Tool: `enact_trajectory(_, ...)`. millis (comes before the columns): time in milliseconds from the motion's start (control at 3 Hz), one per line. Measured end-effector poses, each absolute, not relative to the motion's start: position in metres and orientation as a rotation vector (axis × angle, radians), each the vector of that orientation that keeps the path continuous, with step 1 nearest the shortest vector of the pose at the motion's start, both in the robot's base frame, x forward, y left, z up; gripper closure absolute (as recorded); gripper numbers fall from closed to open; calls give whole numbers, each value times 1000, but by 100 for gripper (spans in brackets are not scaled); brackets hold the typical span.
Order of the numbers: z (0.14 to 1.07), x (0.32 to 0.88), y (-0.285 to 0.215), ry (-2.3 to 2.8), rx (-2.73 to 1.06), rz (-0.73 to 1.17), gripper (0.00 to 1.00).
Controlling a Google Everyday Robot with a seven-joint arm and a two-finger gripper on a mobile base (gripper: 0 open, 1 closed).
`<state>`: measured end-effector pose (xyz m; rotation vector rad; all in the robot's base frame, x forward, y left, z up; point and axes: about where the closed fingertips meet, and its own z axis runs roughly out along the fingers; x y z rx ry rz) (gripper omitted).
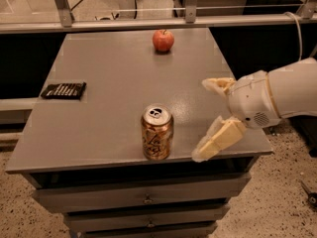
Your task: Knock orange can over
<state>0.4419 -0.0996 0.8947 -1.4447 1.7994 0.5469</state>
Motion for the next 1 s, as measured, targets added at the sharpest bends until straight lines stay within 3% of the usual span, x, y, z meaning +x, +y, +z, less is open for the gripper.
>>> enact_trajectory(1000,860,457,-26,1594,-1325,785,0)
